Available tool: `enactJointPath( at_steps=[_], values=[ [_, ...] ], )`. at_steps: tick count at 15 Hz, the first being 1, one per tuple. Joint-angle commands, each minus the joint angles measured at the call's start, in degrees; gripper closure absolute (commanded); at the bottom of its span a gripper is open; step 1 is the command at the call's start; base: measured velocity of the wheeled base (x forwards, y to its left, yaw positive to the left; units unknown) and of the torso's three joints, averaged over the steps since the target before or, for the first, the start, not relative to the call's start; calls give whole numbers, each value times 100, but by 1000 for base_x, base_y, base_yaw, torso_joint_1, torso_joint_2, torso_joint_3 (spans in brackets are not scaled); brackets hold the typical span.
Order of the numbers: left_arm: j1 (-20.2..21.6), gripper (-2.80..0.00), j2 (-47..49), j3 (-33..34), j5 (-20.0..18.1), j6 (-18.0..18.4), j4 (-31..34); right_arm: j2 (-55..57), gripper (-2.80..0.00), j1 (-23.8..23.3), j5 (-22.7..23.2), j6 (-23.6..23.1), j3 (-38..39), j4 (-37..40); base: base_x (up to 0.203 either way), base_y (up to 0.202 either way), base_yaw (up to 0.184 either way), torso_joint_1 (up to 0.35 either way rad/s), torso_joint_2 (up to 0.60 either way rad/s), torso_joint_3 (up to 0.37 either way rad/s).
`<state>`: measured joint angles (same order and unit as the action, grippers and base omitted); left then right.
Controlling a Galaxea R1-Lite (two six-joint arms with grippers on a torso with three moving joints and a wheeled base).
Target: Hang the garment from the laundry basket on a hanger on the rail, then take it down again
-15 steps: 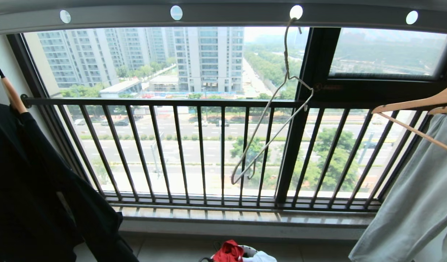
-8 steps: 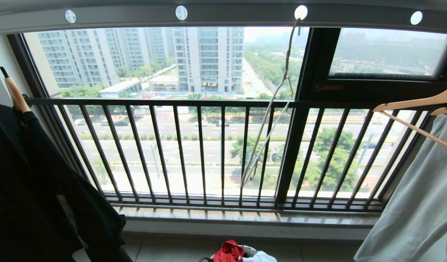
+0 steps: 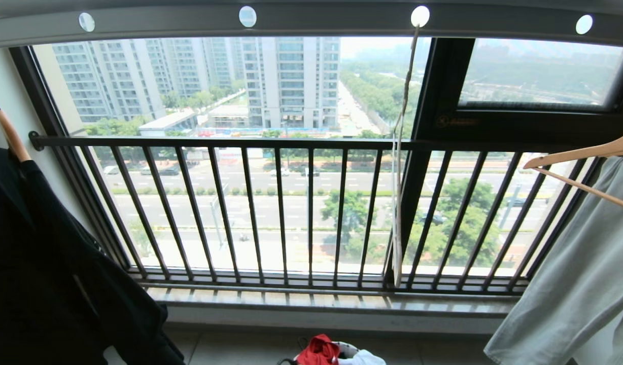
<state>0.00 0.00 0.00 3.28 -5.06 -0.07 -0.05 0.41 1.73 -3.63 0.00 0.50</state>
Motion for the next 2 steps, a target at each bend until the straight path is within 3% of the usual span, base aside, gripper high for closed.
enactJointPath(
  at_steps=[1, 2],
  values=[
    [0, 0, 0, 0, 6, -4, -1, 5, 0, 2, 3, -6, 0, -5, 0, 0, 0, 0, 0, 0],
    [0, 0, 3, 0, 6, -4, -1, 5, 0, 2, 3, -6, 0, -1, 0, 0, 0, 0, 0, 0]
  ],
)
